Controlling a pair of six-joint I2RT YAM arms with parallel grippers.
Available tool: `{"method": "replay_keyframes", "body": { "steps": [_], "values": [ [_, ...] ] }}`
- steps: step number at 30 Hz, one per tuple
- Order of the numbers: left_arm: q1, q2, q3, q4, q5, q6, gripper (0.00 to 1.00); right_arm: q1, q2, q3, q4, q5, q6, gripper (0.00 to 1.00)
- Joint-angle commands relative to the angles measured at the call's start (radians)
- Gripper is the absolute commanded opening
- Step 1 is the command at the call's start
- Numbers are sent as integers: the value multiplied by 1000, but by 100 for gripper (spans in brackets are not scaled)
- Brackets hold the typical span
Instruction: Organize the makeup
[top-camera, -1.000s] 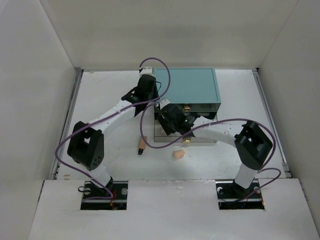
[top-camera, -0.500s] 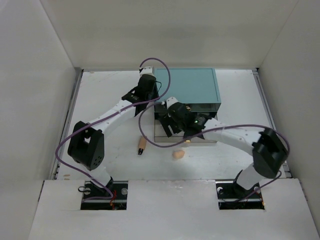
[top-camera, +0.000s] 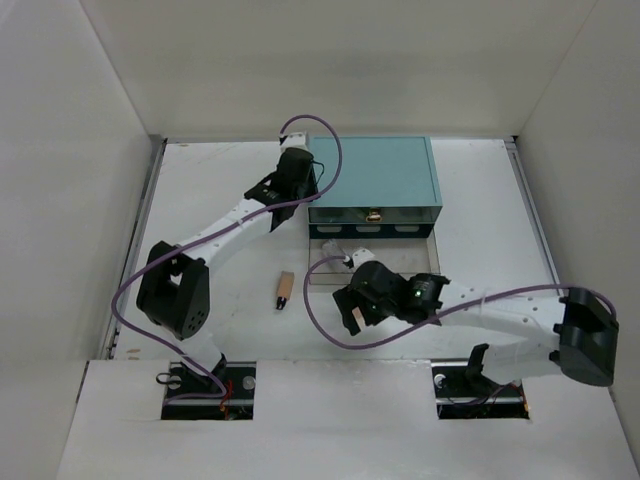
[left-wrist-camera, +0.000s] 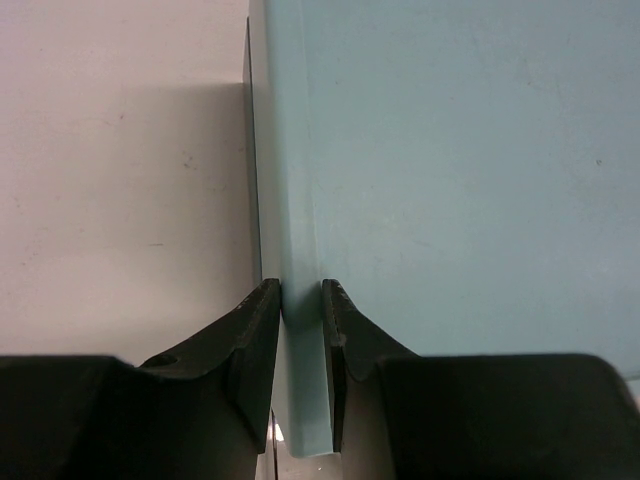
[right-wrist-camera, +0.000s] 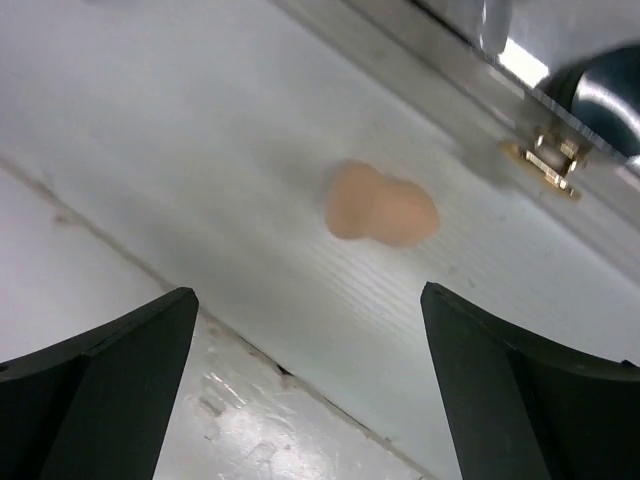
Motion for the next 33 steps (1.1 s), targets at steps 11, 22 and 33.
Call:
{"method": "replay_keyframes", "body": {
  "steps": [11, 22, 33],
  "values": [
    [-60, 72, -7, -152, 55, 4, 15, 5, 303, 51, 14, 238, 384, 99],
    [-73, 70, -10, -155, 48, 6, 15, 1, 340, 28, 138, 284, 405, 59],
    [-77, 74, -8, -156, 48, 6, 15, 63, 115, 87, 31, 266, 335, 39]
  ]
}}
